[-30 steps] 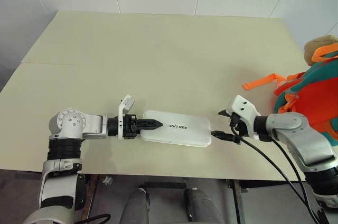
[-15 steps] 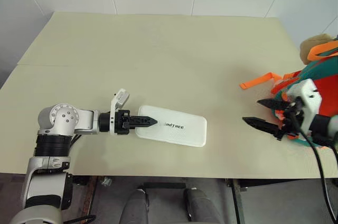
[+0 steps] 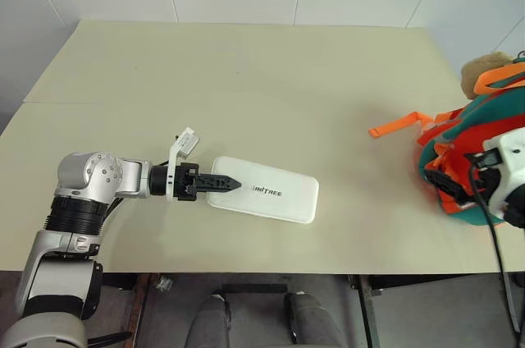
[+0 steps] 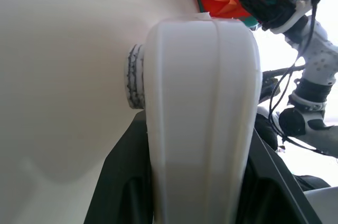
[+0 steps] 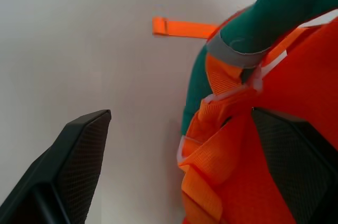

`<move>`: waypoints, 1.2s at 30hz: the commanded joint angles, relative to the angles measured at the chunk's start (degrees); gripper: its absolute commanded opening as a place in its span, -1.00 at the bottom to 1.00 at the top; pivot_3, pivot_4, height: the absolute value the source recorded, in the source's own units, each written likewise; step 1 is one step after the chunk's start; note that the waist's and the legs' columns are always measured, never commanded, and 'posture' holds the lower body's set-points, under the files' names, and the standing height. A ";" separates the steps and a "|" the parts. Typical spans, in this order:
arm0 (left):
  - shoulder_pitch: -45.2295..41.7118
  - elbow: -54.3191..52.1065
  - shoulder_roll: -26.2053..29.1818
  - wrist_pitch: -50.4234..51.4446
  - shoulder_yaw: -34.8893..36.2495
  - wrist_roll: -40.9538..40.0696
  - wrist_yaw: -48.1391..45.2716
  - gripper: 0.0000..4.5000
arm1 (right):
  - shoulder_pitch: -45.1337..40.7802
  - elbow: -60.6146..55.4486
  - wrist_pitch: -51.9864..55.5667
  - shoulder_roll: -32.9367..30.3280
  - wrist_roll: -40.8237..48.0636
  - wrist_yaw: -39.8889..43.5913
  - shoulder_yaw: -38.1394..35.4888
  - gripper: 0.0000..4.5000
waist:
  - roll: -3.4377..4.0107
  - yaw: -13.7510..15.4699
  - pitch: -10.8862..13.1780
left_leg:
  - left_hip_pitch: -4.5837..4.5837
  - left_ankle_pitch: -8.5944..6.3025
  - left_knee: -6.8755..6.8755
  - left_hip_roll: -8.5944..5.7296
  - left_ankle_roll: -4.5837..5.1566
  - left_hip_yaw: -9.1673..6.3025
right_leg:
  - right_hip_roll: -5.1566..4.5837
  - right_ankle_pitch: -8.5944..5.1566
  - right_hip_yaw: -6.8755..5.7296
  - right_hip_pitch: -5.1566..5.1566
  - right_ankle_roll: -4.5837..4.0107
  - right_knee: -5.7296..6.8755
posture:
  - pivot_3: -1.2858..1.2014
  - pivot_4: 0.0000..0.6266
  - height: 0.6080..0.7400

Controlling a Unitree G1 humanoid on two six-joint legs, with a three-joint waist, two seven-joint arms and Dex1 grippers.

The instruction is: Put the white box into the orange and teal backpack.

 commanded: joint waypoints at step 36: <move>-2.71 5.32 -3.08 -22.83 20.03 11.64 8.65 -0.44 | -35.19 7.94 -4.88 19.53 8.97 -6.29 16.09 -1.00 | 0.17 -0.52 0.10 | -0.11 0.04 -0.65 0.03 -0.14 0.01 | 0.06 0.42 -0.04 -0.48 1.02 0.29 | 0.03 -0.52 1.00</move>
